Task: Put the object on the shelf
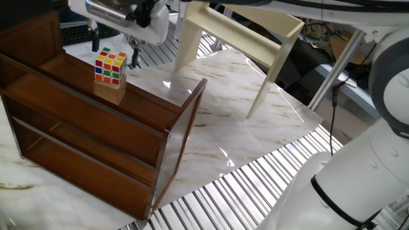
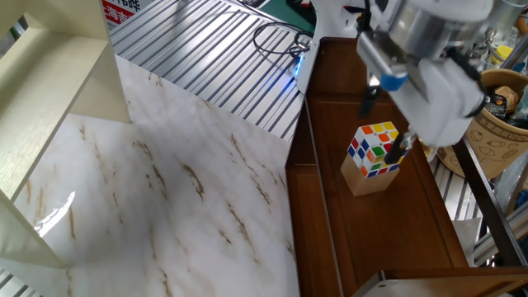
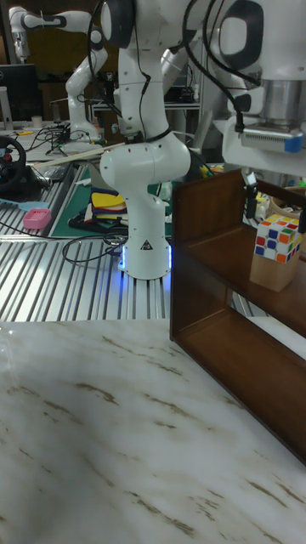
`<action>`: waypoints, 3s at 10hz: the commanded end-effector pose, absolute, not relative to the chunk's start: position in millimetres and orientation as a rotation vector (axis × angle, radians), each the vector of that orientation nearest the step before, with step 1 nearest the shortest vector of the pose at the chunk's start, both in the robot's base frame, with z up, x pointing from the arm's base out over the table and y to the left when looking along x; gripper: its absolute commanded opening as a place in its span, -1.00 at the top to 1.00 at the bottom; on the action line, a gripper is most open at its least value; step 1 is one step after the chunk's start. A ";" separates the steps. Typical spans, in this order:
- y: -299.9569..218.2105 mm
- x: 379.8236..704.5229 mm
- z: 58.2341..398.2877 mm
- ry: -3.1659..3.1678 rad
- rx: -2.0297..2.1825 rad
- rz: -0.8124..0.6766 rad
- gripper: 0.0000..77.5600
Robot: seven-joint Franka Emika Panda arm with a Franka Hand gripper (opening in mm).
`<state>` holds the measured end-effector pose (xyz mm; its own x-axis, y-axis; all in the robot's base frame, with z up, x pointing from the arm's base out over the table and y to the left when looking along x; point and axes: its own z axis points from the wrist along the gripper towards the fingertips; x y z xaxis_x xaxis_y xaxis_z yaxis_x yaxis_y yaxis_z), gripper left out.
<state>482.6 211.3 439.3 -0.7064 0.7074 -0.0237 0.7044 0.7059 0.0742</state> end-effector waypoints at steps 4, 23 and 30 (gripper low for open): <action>186.6 494.4 482.0 2.998 0.867 0.060 -1.00; 32.6 565.0 441.6 3.089 -0.113 0.048 -1.00; 25.9 567.9 444.2 3.081 -0.180 0.049 0.97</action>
<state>566.2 27.8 441.6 -0.9926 -0.1108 -0.0490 -0.1122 0.9933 0.0264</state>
